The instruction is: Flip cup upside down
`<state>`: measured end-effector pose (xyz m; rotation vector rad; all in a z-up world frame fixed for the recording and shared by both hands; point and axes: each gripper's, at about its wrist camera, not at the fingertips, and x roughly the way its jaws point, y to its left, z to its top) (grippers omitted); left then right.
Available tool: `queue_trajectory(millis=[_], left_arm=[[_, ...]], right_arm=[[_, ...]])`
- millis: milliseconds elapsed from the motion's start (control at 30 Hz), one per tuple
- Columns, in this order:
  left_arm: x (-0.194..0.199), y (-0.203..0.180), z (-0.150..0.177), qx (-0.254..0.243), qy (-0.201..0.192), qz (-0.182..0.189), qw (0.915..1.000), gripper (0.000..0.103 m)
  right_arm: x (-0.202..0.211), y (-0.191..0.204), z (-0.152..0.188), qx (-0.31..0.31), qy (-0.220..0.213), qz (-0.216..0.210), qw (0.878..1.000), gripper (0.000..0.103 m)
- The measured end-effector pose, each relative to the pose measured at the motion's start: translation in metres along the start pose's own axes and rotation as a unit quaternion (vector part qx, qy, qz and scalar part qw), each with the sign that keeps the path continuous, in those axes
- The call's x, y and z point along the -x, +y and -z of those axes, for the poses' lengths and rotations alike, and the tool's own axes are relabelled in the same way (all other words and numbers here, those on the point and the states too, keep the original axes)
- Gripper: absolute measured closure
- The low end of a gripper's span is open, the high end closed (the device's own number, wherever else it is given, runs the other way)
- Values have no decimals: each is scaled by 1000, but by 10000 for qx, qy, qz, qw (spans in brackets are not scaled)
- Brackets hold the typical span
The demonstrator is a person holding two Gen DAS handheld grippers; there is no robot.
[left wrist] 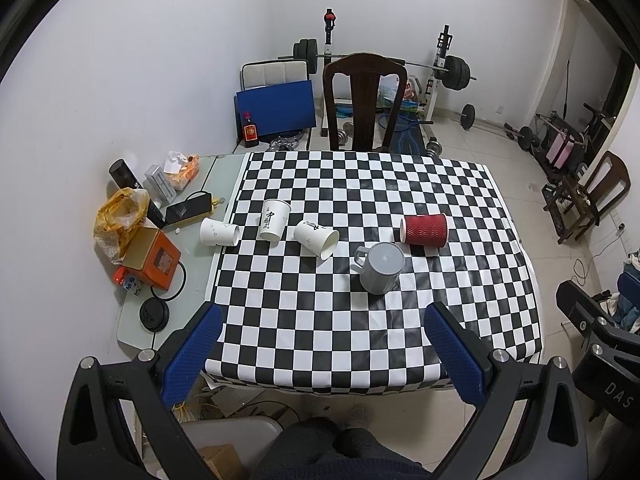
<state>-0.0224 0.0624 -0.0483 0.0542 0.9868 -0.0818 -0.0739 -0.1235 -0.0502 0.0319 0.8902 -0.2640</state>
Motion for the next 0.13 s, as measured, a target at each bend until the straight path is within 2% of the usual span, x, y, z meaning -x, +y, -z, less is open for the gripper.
queue_trajectory(millis=[133], left_arm=[[0,0,-1,4,6,1,10000,0]], right_arm=[[-3,1,-2,2,4,-1,10000,0]])
